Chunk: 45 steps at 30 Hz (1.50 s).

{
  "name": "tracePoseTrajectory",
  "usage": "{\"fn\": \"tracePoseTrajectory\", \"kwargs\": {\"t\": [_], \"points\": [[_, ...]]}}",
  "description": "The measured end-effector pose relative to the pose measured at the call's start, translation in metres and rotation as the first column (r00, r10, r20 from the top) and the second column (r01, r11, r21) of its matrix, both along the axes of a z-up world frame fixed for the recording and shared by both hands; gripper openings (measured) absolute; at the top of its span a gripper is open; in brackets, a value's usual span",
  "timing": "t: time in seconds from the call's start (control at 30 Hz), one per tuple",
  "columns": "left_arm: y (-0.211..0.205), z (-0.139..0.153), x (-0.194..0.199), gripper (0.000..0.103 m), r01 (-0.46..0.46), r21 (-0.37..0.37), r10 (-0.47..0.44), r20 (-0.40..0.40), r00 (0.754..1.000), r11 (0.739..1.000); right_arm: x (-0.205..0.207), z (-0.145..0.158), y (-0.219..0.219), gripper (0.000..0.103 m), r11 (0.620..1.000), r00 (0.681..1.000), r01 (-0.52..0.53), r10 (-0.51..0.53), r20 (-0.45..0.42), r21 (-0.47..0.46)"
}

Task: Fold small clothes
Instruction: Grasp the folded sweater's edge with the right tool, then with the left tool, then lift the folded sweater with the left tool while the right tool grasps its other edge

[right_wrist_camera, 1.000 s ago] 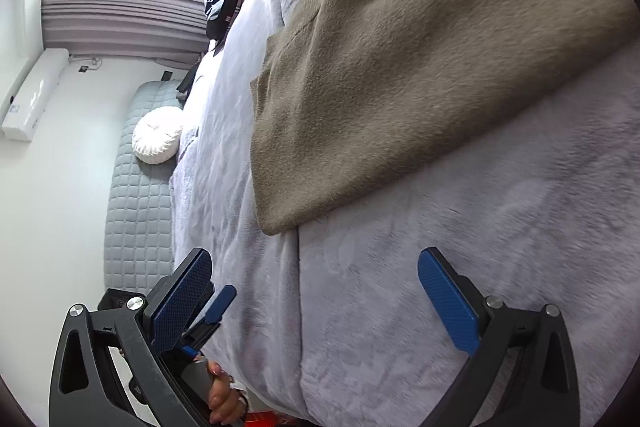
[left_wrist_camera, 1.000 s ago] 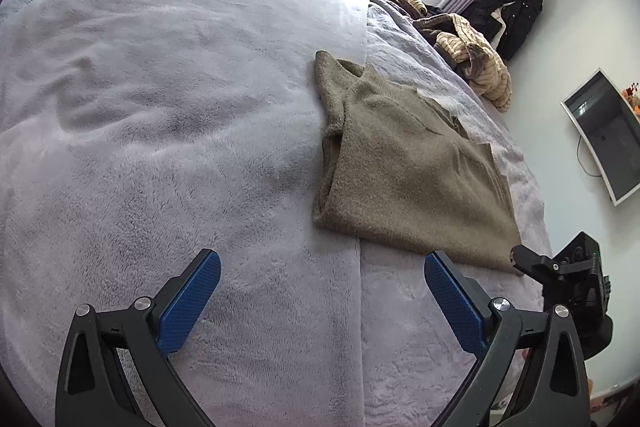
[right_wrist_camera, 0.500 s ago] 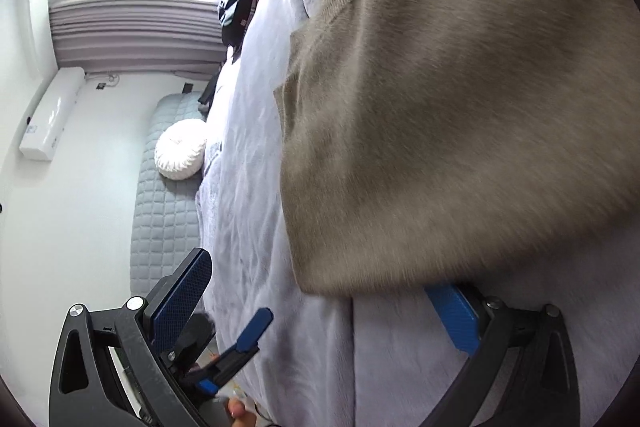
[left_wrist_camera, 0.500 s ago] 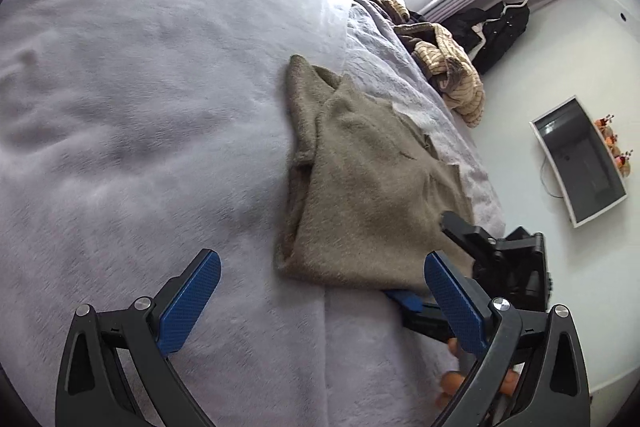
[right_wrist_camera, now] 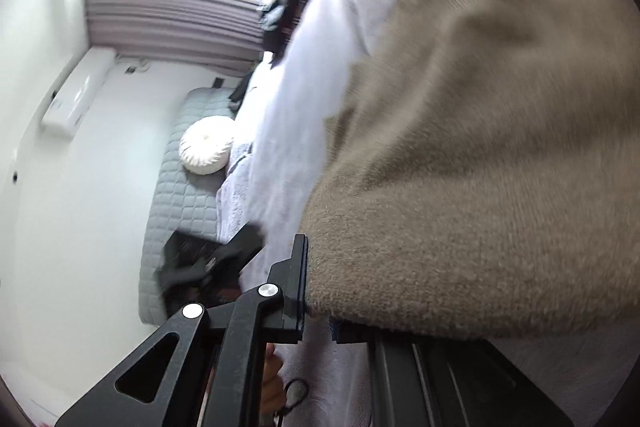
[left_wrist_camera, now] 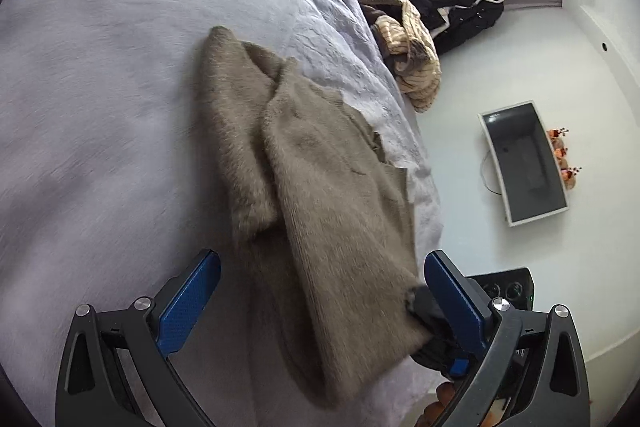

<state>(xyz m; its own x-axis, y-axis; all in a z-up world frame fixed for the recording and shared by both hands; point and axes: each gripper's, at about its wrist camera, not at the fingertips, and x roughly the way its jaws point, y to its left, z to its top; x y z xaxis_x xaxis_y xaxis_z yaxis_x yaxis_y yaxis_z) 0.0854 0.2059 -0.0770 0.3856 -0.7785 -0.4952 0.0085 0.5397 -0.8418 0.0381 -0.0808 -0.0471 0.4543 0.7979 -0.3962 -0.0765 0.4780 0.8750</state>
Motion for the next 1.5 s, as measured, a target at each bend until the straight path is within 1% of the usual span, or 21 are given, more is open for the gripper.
{"fn": "tracePoseTrajectory", "kwargs": {"t": [0.17,0.27,0.33,0.37,0.4,0.43,0.47,0.5,0.6,0.7,0.77,0.83,0.93,1.03,1.1,1.2,1.23,1.27,1.33,1.4,1.5], "points": [[-0.025,-0.003,0.039,0.102,0.072,-0.047,-0.073,-0.017,0.997,0.996,0.000,-0.001,0.000,0.009,0.999,1.000,-0.026,0.026,-0.001,-0.019],[-0.044,-0.002,0.054,0.102,0.102,0.006,-0.102,-0.016,0.995,0.995,-0.006,-0.010,0.006,0.009,0.997,0.998,-0.056,0.054,-0.023,-0.046],[-0.055,-0.004,0.059,0.101,0.106,0.080,-0.104,-0.030,0.994,0.991,-0.011,-0.016,0.009,0.010,0.993,0.995,-0.090,0.086,-0.049,-0.080],[-0.058,-0.006,0.061,0.089,0.103,0.107,-0.100,-0.033,0.994,0.989,-0.015,-0.021,0.011,0.014,0.987,0.991,-0.121,0.113,-0.078,-0.104],[-0.061,-0.008,0.062,0.069,0.104,0.142,-0.100,-0.034,0.994,0.984,-0.018,-0.023,0.011,0.014,0.982,0.987,-0.141,0.129,-0.099,-0.123],[-0.063,-0.010,0.062,0.059,0.108,0.172,-0.103,-0.040,0.994,0.979,-0.022,-0.025,0.010,0.014,0.974,0.980,-0.173,0.155,-0.125,-0.148],[-0.066,-0.013,0.063,0.040,0.115,0.219,-0.106,-0.053,0.993,0.969,-0.027,-0.024,0.008,0.014,0.958,0.970,-0.218,0.191,-0.153,-0.185],[-0.065,-0.016,0.063,0.027,0.119,0.250,-0.107,-0.061,0.992,0.961,-0.032,-0.021,0.006,0.014,0.947,0.965,-0.240,0.208,-0.160,-0.214],[-0.063,-0.020,0.059,0.027,0.112,0.276,-0.100,-0.055,0.993,0.955,-0.040,0.000,-0.017,0.014,0.928,0.969,-0.241,0.215,-0.122,-0.285],[-0.066,-0.015,0.056,0.027,0.091,0.321,-0.087,-0.025,0.996,0.943,-0.033,0.024,-0.059,0.014,0.933,0.994,-0.108,0.098,-0.045,-0.343],[-0.072,-0.010,0.055,0.025,0.080,0.358,-0.083,-0.009,0.997,0.930,-0.016,0.036,-0.085,0.014,0.910,1.000,0.016,-0.013,0.009,-0.414],[-0.076,-0.003,0.054,0.024,0.070,0.388,-0.079,0.008,0.997,0.919,0.004,0.039,-0.097,0.014,0.884,0.998,0.069,-0.055,0.044,-0.463],[-0.078,0.007,0.051,0.024,0.053,0.419,-0.072,0.029,0.997,0.907,0.034,0.018,-0.098,0.013,0.845,0.998,0.068,-0.066,0.024,-0.530],[-0.083,0.016,0.049,0.022,0.037,0.437,-0.064,0.048,0.997,0.899,0.052,-0.030,-0.088,0.013,0.815,0.994,-0.011,-0.055,-0.096,-0.580],[-0.088,0.024,0.048,0.022,0.025,0.449,-0.060,0.064,0.996,0.893,0.049,-0.035,-0.086,0.011,0.791,0.998,0.013,-0.047,-0.040,-0.612],[-0.103,0.044,0.046,0.022,0.012,0.485,-0.077,0.115,0.990,0.875,0.043,-0.030,-0.077,0.010,0.741,1.000,0.006,-0.012,-0.005,-0.672],[-0.111,0.053,0.045,0.022,0.008,0.496,-0.085,0.133,0.987,0.868,0.042,-0.029,-0.076,0.010,0.736,1.000,0.002,-0.003,0.000,-0.677],[-0.120,0.062,0.044,0.022,0.005,0.503,-0.094,0.151,0.984,0.864,0.041,-0.028,-0.078,0.010,0.745,1.000,0.001,-0.002,-0.001,-0.668],[-0.138,0.081,0.041,0.022,0.004,0.518,-0.120,0.192,0.974,0.855,0.037,-0.027,-0.095,0.010,0.797,1.000,-0.001,-0.010,-0.016,-0.605],[-0.159,0.101,0.039,0.022,0.009,0.529,-0.156,0.234,0.960,0.848,0.030,-0.026,-0.110,0.011,0.867,0.999,0.004,-0.023,-0.033,-0.499],[-0.196,0.126,0.039,0.022,0.040,0.528,-0.213,0.272,0.938,0.848,0.009,-0.015,-0.148,0.011,0.907,0.997,0.061,-0.071,-0.007,-0.417]]}}
